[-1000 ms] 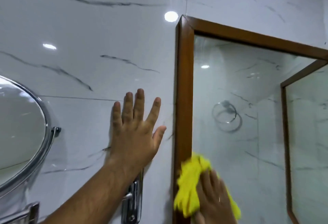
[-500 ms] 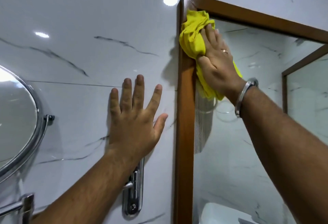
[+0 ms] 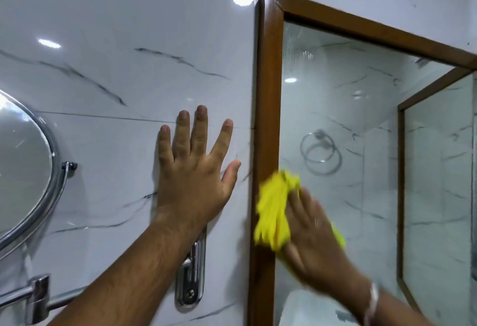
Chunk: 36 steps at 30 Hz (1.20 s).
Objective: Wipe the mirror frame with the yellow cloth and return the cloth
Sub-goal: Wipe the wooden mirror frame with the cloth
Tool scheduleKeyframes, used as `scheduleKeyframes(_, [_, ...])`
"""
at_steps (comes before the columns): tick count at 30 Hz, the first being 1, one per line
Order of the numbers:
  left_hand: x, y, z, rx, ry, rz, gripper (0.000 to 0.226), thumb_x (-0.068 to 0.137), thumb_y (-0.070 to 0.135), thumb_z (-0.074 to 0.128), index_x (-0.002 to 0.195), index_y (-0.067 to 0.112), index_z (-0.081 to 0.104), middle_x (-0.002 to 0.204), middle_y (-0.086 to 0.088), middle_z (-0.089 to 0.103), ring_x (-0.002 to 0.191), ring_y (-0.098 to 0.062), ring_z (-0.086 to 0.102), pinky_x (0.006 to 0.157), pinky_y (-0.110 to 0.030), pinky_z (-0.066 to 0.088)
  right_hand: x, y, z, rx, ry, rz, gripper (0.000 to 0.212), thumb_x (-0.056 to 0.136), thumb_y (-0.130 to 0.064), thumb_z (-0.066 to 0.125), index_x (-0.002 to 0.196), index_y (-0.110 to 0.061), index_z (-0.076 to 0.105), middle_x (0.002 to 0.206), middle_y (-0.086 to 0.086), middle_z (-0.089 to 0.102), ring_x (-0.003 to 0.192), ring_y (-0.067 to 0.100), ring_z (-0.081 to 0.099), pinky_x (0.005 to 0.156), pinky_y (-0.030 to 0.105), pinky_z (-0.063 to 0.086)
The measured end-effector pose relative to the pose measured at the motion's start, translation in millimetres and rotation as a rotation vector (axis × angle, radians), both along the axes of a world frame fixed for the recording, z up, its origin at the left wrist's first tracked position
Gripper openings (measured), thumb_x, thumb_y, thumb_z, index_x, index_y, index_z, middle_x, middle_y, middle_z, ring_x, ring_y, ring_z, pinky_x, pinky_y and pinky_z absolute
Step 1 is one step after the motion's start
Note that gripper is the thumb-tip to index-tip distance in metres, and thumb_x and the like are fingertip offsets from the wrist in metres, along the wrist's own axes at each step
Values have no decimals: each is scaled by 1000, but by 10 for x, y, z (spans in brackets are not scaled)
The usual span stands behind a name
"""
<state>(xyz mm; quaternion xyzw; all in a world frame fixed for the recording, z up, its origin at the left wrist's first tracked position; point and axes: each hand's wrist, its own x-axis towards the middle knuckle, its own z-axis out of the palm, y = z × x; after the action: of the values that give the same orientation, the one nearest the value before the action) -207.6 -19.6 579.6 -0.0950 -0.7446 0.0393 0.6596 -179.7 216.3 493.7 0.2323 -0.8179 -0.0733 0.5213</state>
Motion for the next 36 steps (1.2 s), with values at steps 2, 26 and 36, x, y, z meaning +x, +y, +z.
scheduleKeyframes(2, [-14,-15,2,-6,25,1,76,97,64,28,161,27,12,168,-18,-2,154,-39,-2,122,-61,9,-80,-22,915,-97,74,-12,69,91,-47,25,148,-7,21,157,18,12,146,37,5,118,53,17])
scheduleKeyframes(26, [543,223,-2186,-64,-214,170,90,85,37,71,160,25,21,165,-21,16,151,-40,14,118,-59,-12,260,-94,-1916,-151,-298,-62,60,97,-43,19,151,-19,4,160,4,-16,147,29,-17,118,41,-3])
scheduleKeyframes(36, [216,172,-2610,-156,-153,-8,64,98,43,53,156,25,33,158,-19,28,155,-32,-7,119,-54,9,26,-118,-357,-188,15,-85,71,83,-33,42,147,-6,25,154,23,24,144,38,13,118,45,10])
